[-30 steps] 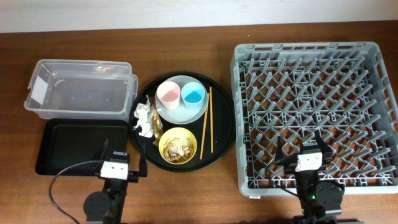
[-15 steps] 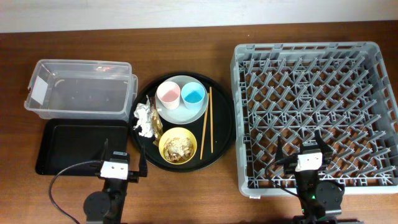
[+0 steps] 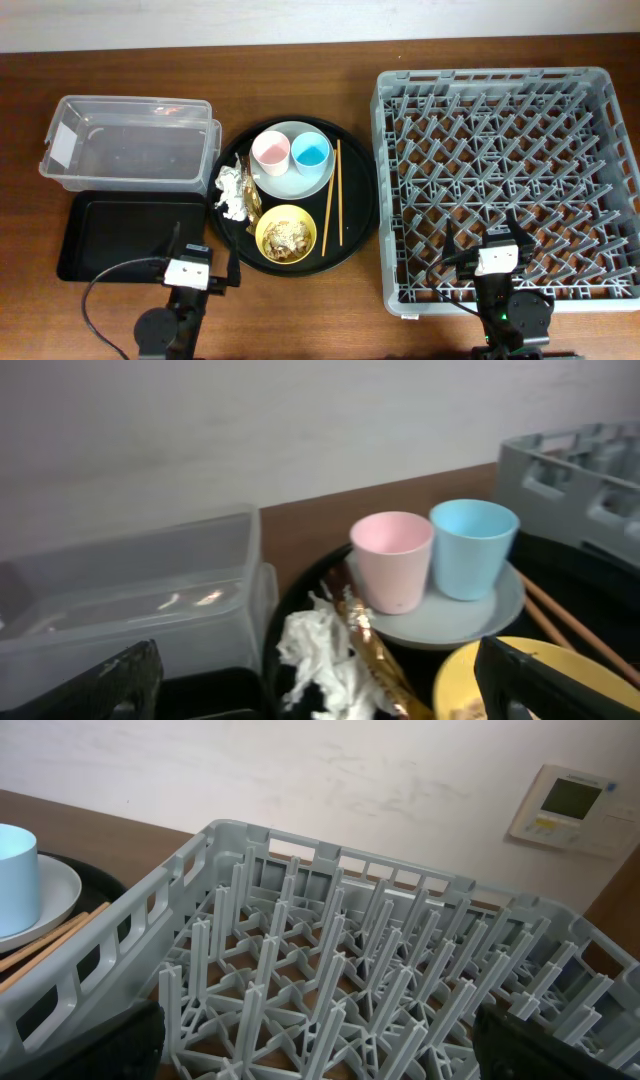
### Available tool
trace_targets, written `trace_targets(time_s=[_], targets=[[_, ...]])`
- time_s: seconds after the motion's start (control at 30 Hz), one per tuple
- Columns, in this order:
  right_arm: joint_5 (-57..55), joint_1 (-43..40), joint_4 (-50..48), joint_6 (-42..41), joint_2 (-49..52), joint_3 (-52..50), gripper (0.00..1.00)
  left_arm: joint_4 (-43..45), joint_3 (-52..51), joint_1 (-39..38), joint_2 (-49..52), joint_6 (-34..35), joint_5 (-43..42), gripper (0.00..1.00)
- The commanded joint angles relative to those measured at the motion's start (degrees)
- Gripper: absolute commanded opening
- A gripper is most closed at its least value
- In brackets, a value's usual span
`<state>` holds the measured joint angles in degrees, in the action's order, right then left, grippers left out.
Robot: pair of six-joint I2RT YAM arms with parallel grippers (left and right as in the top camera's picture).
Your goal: Sort waste into correct bins and load items into the dishwasher rack
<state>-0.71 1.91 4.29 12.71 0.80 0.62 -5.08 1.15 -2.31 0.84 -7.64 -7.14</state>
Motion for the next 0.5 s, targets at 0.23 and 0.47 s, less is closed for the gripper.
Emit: trace_targets(time_s=[0.23, 0.47], targets=[[0.09, 0.33, 0.37, 0.37, -0.33, -0.31, 0.98, -33.66, 44.92, -0.22, 19.04, 5.4, -15.76, 0.99], [0.09, 0.33, 0.37, 0.37, -0.33, -0.31, 0.98, -72.89, 90.95, -0.22, 56.54, 5.46, -31.47, 0.99]])
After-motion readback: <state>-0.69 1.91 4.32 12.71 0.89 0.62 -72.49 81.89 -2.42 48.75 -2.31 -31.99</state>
